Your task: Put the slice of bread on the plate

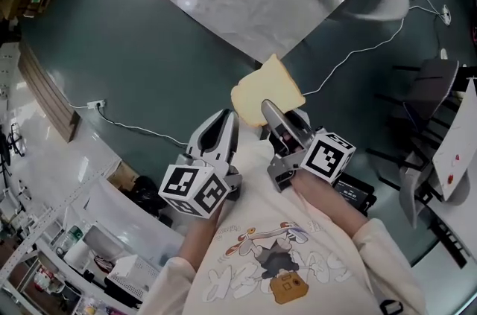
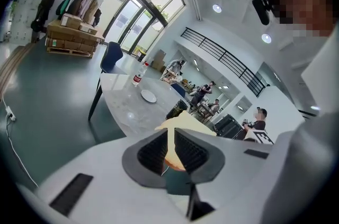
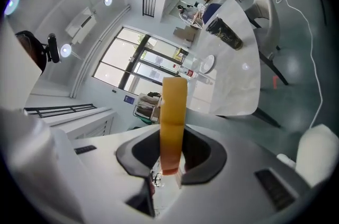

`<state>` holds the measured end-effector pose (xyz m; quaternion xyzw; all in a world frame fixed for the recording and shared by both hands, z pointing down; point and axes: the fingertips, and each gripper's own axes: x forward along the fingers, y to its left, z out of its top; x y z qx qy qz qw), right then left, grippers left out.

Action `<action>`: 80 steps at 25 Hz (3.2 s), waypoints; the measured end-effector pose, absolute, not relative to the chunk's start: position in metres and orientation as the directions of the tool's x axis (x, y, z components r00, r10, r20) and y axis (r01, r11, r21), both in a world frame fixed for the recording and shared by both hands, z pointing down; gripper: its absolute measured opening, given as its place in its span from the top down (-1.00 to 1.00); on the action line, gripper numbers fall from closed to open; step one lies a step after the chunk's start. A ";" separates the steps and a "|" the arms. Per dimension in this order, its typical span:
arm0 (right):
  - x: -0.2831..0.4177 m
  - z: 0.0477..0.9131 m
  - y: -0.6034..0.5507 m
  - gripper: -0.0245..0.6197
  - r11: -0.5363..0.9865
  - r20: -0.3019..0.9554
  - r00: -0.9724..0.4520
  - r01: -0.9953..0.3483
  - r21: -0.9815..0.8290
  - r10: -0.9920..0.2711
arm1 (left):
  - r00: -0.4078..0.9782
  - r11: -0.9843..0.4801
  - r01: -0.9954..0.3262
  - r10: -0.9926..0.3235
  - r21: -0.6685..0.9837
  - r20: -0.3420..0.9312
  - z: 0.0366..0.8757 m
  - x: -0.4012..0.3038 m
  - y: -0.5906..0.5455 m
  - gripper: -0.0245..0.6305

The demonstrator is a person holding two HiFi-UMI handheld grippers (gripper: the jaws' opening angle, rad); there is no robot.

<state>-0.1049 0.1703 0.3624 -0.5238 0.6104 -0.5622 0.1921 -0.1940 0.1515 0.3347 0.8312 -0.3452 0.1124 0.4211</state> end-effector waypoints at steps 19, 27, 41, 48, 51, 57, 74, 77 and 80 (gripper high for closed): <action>0.002 0.368 0.037 0.64 -0.174 0.332 -0.445 -0.358 -0.917 -0.831 | 0.697 -0.365 -0.712 -0.476 0.600 0.537 0.351 -0.081 0.021 0.78; 0.050 0.385 -0.030 0.64 -0.176 0.358 -0.528 -0.364 -0.915 -0.770 | 0.641 -0.329 -0.762 -0.505 0.558 0.578 0.360 -0.020 -0.048 0.78; 0.076 0.440 -0.114 0.64 -0.217 0.395 -0.546 -0.362 -0.907 -0.739 | 0.554 -0.201 -0.813 -0.559 0.547 0.618 0.409 0.007 -0.122 0.78; 0.088 0.463 -0.156 0.64 -0.252 0.439 -0.497 -0.399 -0.881 -0.748 | 0.563 -0.201 -0.807 -0.544 0.555 0.622 0.432 0.022 -0.154 0.78; 0.091 0.473 -0.178 0.64 -0.266 0.444 -0.476 -0.396 -0.879 -0.759 | 0.558 -0.190 -0.810 -0.542 0.555 0.629 0.446 0.022 -0.168 0.78; 0.112 0.492 -0.210 0.64 -0.277 0.475 -0.409 -0.456 -0.846 -0.779 | 0.542 -0.152 -0.813 -0.550 0.563 0.635 0.469 0.023 -0.189 0.78; 0.099 0.550 -0.286 0.64 -0.287 0.535 -0.406 -0.529 -0.799 -0.741 | 0.513 -0.087 -0.820 -0.549 0.566 0.660 0.526 0.008 -0.233 0.78; 0.100 0.560 -0.298 0.64 -0.290 0.554 -0.407 -0.550 -0.783 -0.726 | 0.510 -0.077 -0.820 -0.548 0.567 0.663 0.532 0.007 -0.234 0.78; 0.101 0.567 -0.305 0.64 -0.297 0.574 -0.406 -0.566 -0.769 -0.711 | 0.509 -0.069 -0.819 -0.548 0.570 0.664 0.535 0.006 -0.232 0.78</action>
